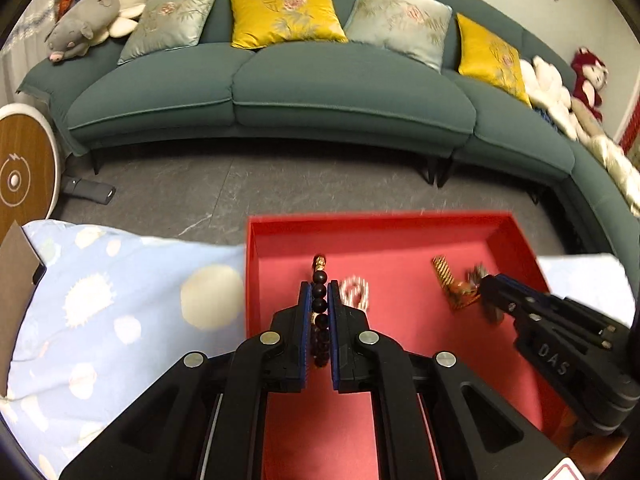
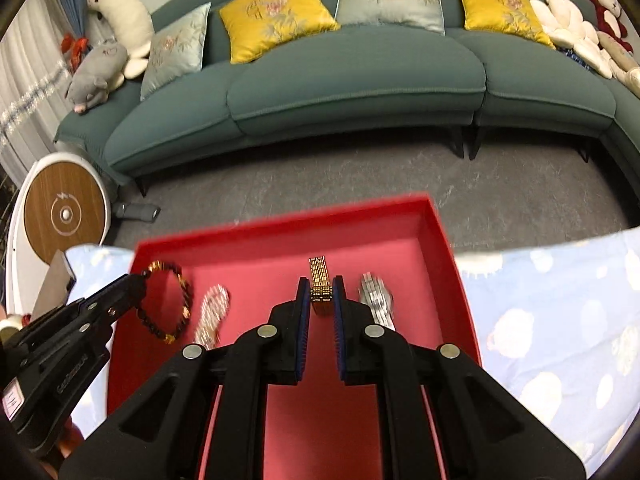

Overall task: Organize jewelry
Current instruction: 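Carry the gold watch and bead bracelet into the red tray and release both, then withdraw both open tools from the tray toward the gold bangle and earrings, then lower the left tool onto the gold bangle and close on it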

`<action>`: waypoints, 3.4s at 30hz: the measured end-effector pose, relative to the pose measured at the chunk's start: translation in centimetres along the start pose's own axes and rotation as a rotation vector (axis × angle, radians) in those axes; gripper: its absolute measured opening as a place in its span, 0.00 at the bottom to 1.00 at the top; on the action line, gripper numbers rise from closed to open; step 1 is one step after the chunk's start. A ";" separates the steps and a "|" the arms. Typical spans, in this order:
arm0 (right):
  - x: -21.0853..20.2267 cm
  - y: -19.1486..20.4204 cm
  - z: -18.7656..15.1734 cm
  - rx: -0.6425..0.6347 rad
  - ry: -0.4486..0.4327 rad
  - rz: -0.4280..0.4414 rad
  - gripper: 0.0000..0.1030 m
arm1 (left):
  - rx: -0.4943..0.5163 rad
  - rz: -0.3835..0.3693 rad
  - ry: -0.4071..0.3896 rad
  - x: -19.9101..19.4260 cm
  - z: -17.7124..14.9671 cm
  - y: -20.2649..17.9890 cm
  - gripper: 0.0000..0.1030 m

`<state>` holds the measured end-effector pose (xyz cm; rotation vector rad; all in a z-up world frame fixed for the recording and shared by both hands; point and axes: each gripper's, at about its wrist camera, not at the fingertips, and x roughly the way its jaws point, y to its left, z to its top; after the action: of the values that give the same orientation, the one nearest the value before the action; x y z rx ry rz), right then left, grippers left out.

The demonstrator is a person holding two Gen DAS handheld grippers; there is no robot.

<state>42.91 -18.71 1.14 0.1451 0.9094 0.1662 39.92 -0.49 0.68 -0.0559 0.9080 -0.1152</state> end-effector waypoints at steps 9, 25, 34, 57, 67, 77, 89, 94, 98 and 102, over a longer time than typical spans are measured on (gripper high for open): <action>-1.3 -1.5 -2.5 -0.054 0.120 -0.016 0.12 | 0.018 -0.012 0.112 -0.8 -2.8 -0.3 0.34; -17.7 -3.7 -9.6 -0.059 -0.033 0.024 0.32 | -0.234 -0.107 -0.084 -18.0 -9.1 4.1 0.51; -26.6 -2.9 -15.2 -0.065 -0.134 0.040 0.36 | -0.188 -0.039 -0.118 -24.4 -15.4 2.5 0.51; -21.4 0.5 -29.0 -0.235 -0.026 -0.019 0.36 | -0.076 0.012 0.011 -20.4 -26.9 -0.1 0.51; -19.2 0.4 -28.7 -0.207 0.013 -0.003 0.36 | -0.088 -0.010 0.055 -18.2 -26.8 0.9 0.51; -18.3 1.1 -28.2 -0.207 0.008 0.013 0.36 | -0.107 -0.005 0.043 -16.3 -25.5 1.2 0.51; -17.5 0.4 -27.6 -0.183 0.013 0.024 0.36 | -0.113 0.009 0.046 -12.9 -23.4 1.6 0.33; -17.3 0.2 -27.4 -0.183 0.012 0.025 0.36 | -0.069 0.041 0.022 -12.4 -23.3 1.1 0.12; -17.1 0.1 -27.4 -0.178 0.018 0.022 0.36 | -0.030 0.030 0.019 -12.3 -23.4 0.3 0.02; -17.3 0.1 -27.4 -0.181 0.014 0.021 0.36 | -0.055 -0.029 0.009 -13.6 -23.1 0.2 0.02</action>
<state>10.78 -20.69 -2.10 -0.0142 0.9028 0.2681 13.39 1.40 -2.88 -0.1195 0.9195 -0.1172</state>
